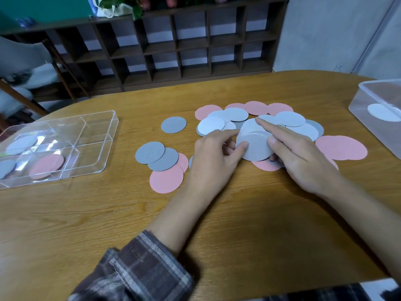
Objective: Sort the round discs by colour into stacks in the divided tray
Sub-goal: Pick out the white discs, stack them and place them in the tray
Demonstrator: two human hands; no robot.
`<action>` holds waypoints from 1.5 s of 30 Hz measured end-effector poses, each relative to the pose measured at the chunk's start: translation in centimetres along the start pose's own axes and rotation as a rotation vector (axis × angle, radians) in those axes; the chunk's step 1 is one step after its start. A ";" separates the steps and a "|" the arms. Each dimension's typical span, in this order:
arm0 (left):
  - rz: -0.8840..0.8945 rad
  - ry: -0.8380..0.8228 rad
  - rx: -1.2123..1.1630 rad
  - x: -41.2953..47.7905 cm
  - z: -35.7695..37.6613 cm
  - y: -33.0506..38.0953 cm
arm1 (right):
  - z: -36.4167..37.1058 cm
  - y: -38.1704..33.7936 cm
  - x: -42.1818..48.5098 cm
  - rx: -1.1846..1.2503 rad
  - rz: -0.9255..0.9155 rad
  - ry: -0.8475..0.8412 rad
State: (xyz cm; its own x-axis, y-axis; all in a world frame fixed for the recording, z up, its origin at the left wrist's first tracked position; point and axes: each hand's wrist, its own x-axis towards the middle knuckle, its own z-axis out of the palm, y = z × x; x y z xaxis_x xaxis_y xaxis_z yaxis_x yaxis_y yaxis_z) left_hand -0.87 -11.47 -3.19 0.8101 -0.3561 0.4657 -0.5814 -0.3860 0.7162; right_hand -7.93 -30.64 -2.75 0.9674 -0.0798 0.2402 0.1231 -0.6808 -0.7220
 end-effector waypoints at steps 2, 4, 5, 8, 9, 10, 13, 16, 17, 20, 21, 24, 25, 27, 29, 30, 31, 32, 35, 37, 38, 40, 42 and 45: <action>-0.008 0.010 -0.001 0.0 0.0 -0.2 | 0.1 -0.2 0.0 -0.053 0.003 -0.035; -0.024 0.002 -0.005 0.0 0.1 -0.3 | 0.3 -0.4 0.0 -0.142 0.002 -0.068; -0.020 -0.005 0.001 0.0 0.1 -0.3 | 0.4 -0.5 0.0 -0.186 0.002 -0.083; 0.044 -0.026 0.093 -0.2 0.2 -0.4 | 0.4 -0.6 -0.1 -0.298 0.004 -0.104; 0.072 -0.034 0.141 -0.2 0.2 -0.4 | 0.3 -0.6 -0.2 -0.326 -0.005 -0.095; 0.100 -0.040 0.186 -0.2 0.1 -0.5 | 0.3 -0.5 -0.2 -0.346 -0.020 -0.083; 0.162 -0.038 0.283 -0.3 -0.1 -0.6 | 0.2 -0.3 -0.3 -0.356 -0.072 -0.040; 0.185 0.005 0.373 -1.0 0.1 -0.2 | 0.1 -0.5 -0.4 -0.316 -0.087 -0.007; 0.188 0.023 0.407 -1.2 0.3 0.0 | 0.1 -0.5 -0.4 -0.294 -0.100 0.007; 0.195 0.028 0.482 -1.7 0.8 0.5 | 0.1 -0.4 -0.4 -0.247 -0.144 0.051; 0.190 0.013 0.461 -1.7 0.7 0.4 | 0.1 -0.4 -0.4 -0.240 -0.148 0.058; 0.081 -0.042 0.200 -1.7 0.0 0.0 | -0.1 -0.6 -0.6 -0.215 -0.122 0.040; 0.024 -0.048 0.101 -1.7 -0.4 0.0 | -0.1 -0.8 -0.7 -0.195 -0.112 0.026; -0.045 -0.058 0.000 -2.1 -1.1 0.2 | 0.1 -1.3 -1.1 -0.138 -0.100 -0.011; -0.065 -0.059 -0.045 -3.1 -1.9 0.3 | 0.5 -2.1 -1.3 -0.104 -0.113 -0.042; -0.067 -0.053 -0.062 -3.6 -2.5 0.2 | 0.8 -2.5 -1.5 -0.088 -0.120 -0.055; -0.063 -0.046 -0.066 -4.0 -3.1 0.1 | 1.2 -2.8 -1.6 -0.064 -0.121 -0.065; -0.055 -0.041 -0.058 -4.5 -3.8 0.0 | 1.7 -3.1 -1.8 -0.036 -0.112 -0.073; -0.053 -0.039 -0.035 -5.6 -6.0 -0.4 | 3.0 -4.5 -1.9 0.007 -0.089 -0.072; -0.075 -0.023 -0.031 -6.2 -7.8 -0.8 | 4.0 -5.9 -1.8 0.015 -0.115 -0.062; -0.083 -0.009 -0.022 -6.5 -8.7 -1.1 | 4.5 -6.8 -1.7 0.015 -0.129 -0.059; -0.093 0.020 -0.004 -6.9 -10.8 -1.3 | 5.6 -8.6 -1.3 0.000 -0.149 -0.054; -0.100 0.045 0.003 -7.2 -13.2 -1.7 | 6.7 -10.6 -0.7 -0.028 -0.174 -0.058; -0.080 0.086 0.070 -7.5 -16.7 -2.4 | 8.4 -13.4 0.6 -0.052 -0.209 -0.075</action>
State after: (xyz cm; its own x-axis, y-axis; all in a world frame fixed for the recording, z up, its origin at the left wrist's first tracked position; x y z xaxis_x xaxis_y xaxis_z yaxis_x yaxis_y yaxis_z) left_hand -4.30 6.35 0.23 0.8561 -0.2488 0.4530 -0.5157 -0.4697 0.7166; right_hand -7.14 -15.47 1.61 0.9360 0.1198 0.3310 0.3129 -0.7138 -0.6266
